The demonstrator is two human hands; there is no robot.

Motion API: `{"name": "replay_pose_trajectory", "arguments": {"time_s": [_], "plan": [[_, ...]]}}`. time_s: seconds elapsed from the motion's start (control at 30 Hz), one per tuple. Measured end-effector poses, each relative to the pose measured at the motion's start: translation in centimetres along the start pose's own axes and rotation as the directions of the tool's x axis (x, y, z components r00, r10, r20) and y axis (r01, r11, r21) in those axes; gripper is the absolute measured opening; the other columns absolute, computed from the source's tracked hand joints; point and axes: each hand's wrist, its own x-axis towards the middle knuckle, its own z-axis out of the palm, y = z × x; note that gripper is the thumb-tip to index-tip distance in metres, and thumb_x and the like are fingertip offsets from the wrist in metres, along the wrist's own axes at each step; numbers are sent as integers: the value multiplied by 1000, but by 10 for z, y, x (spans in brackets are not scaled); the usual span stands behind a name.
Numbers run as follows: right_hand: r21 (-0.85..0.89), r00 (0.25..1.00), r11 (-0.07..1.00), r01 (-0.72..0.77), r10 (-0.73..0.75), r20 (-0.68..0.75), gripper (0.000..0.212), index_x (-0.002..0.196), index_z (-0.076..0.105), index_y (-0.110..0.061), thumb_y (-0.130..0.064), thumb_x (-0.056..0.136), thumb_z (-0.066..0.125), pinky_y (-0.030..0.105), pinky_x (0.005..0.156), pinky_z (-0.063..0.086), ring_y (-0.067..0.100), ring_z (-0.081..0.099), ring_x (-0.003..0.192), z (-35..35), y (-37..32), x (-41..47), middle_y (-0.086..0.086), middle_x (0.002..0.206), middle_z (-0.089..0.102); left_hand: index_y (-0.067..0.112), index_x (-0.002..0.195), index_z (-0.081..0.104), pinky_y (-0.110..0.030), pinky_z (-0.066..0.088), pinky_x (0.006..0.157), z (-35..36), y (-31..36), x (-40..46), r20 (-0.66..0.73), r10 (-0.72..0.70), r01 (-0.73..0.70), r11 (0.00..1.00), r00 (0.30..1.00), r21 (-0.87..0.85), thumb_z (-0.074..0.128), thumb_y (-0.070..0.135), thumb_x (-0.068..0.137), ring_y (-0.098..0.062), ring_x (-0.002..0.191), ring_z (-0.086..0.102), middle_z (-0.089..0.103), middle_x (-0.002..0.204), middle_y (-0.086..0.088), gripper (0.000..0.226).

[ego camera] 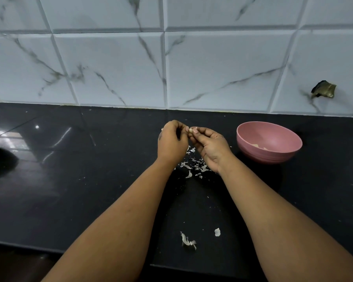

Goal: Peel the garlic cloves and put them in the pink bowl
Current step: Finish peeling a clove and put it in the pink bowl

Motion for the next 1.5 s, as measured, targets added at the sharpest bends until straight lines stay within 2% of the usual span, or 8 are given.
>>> {"name": "replay_pose_trajectory", "arguments": {"time_s": [0.37,0.5,0.63,0.97,1.07,1.3,1.43,1.5], "plan": [[21,999,1000,-16,15,38,13,92,65,-3,1,95,53,17,69,56,7,67,70,3,2,1,3,78,71,16,93,57,-27,48,75,2,2,1,71,-87,91,994,994,-60,51,19,100,-13,83,61,65,90,2,10],[73,997,995,-73,71,20,15,93,63,-3,-3,98,49,15,59,53,6,61,58,4,-1,0,5,73,63,15,92,57,-6,42,59,5,3,2,92,-169,183,969,981,-166,49,19,102,1,68,55,60,76,9,14],[32,995,995,-98,96,40,19,94,62,-6,-5,101,44,14,55,50,5,56,53,7,-3,-3,5,71,57,15,87,57,-16,49,65,7,4,1,126,-212,241,925,969,-295,46,18,103,7,56,55,60,69,9,19],[13,992,994,-107,106,73,20,101,66,-5,-20,99,53,17,63,53,6,59,63,2,-8,-3,1,71,64,15,84,58,-44,52,81,3,3,2,155,-251,283,929,956,-238,46,23,102,-14,77,56,61,80,1,23],[-2,992,994,-110,110,68,10,97,66,-7,-10,95,57,16,60,53,6,60,62,2,-7,-2,1,69,64,7,83,57,-49,51,80,3,4,1,159,-258,294,916,953,-272,46,24,99,-18,77,54,59,79,-4,25],[2,997,997,-81,81,-14,16,98,65,-7,-9,100,49,16,56,52,8,60,60,0,-7,0,4,71,64,10,72,49,-27,37,56,-4,13,-1,133,-286,311,916,949,-253,40,17,97,-13,63,43,49,69,-3,27],[-15,996,997,-71,70,-53,19,99,65,-7,-12,101,46,17,55,52,8,62,59,-2,-7,2,5,73,64,8,58,48,-34,37,58,-5,10,-2,155,-253,275,951,955,-143,48,29,82,-20,57,41,45,59,-9,32],[-7,996,998,-61,60,-72,20,99,64,-7,-13,102,46,18,55,52,8,62,57,-2,-7,3,6,72,64,-3,56,50,-32,39,56,-5,7,-3,157,-235,248,967,959,-66,54,32,77,-21,52,42,47,55,-12,41]]}}
